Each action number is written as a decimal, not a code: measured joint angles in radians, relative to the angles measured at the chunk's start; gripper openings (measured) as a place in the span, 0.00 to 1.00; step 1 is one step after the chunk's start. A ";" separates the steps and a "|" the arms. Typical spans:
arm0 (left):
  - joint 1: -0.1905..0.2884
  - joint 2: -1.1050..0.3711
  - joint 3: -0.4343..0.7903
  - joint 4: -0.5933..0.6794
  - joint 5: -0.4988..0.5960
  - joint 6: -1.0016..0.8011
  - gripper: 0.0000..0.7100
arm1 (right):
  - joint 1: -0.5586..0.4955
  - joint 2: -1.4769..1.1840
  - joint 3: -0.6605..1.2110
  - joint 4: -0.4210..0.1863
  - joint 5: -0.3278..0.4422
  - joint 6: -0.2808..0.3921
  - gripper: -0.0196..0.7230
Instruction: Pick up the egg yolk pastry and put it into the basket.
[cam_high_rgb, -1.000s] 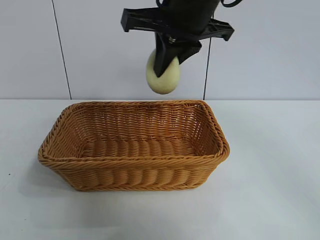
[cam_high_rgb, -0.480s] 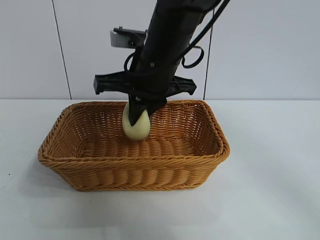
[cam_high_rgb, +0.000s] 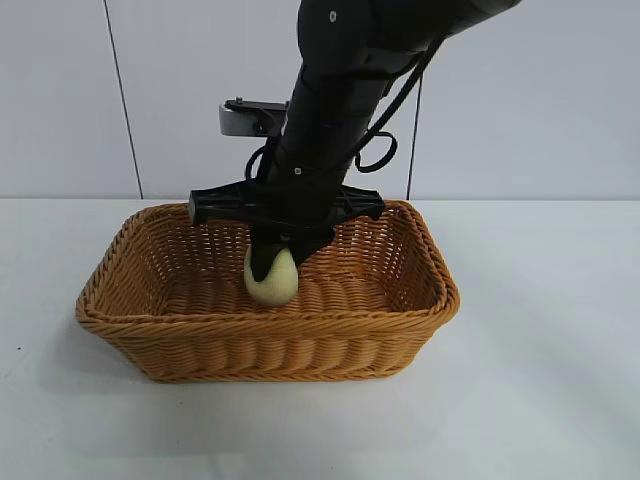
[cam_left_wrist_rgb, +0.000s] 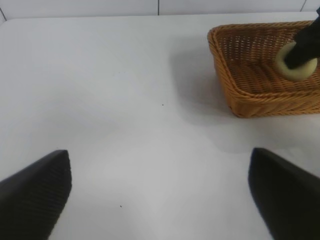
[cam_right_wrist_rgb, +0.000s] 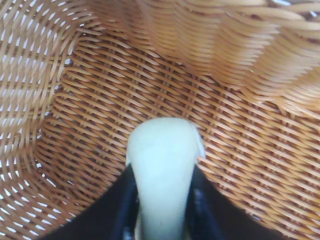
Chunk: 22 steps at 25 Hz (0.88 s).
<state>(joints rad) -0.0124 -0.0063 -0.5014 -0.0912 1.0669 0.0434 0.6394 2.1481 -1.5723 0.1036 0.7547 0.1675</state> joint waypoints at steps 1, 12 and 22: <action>0.000 0.000 0.000 0.000 0.000 0.000 0.98 | 0.000 -0.008 0.000 0.000 0.016 -0.002 0.95; 0.000 0.000 0.000 0.000 0.000 0.000 0.98 | -0.007 -0.043 -0.332 -0.171 0.443 -0.002 0.95; 0.000 0.000 0.000 0.000 0.000 0.000 0.98 | -0.116 -0.041 -0.396 -0.196 0.464 0.000 0.96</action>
<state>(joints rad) -0.0124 -0.0063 -0.5014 -0.0912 1.0669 0.0434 0.5231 2.1067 -1.9686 -0.0922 1.2184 0.1675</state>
